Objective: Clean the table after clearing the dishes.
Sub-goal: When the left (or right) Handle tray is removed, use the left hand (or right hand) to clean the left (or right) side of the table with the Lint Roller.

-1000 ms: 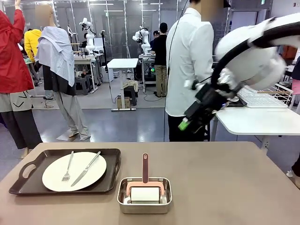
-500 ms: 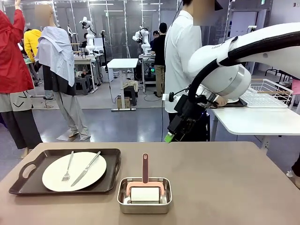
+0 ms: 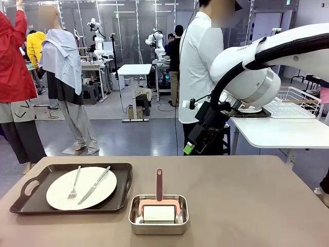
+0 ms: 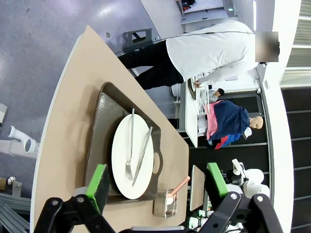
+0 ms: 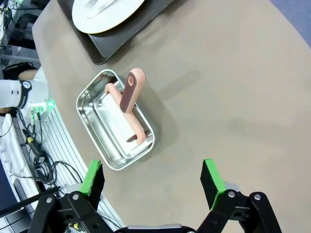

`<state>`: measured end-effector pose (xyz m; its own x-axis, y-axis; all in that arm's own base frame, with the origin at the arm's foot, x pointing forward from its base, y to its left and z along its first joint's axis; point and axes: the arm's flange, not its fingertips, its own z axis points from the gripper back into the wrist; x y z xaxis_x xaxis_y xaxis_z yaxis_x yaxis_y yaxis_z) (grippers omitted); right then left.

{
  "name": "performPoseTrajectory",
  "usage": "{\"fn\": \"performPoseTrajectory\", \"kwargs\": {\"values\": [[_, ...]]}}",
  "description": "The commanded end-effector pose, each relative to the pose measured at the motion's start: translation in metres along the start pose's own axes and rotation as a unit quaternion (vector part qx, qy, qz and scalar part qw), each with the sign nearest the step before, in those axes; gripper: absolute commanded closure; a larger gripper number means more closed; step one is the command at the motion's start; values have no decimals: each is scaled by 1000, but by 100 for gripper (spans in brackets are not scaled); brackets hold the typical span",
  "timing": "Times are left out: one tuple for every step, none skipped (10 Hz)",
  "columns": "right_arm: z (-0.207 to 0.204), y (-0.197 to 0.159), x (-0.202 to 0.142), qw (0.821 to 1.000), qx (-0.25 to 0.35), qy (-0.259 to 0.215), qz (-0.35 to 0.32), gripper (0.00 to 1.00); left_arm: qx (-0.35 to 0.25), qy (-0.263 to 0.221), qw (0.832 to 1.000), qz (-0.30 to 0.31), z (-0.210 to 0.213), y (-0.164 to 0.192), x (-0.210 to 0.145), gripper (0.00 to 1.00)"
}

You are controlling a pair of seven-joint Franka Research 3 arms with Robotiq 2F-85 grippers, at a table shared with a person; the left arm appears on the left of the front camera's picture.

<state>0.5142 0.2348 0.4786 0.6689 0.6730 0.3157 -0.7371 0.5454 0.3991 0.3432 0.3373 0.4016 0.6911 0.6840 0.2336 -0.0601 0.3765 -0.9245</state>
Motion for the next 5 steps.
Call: {"fn": "performPoseTrajectory", "kwargs": {"values": [[0, 0, 0, 1000, 0, 0, 0, 0, -5, 1, 1000, 1, 2, 1, -2, 0], [-3, -11, 17, 999, -30, 16, 15, 0, -5, 1, 1000, 1, 2, 1, -2, 0], [-13, -17, 41, 996, -5, 34, 79, 0, -5, 1, 1000, 1, 2, 1, -2, 0], [-27, -22, 61, 992, 8, 42, 120, 0, -5, 1, 1000, 1, 2, 1, -2, 0], [-40, -28, 80, 986, 31, 63, 151, 0, -5, 1, 1000, 1, 2, 1, -2, 0]]}}
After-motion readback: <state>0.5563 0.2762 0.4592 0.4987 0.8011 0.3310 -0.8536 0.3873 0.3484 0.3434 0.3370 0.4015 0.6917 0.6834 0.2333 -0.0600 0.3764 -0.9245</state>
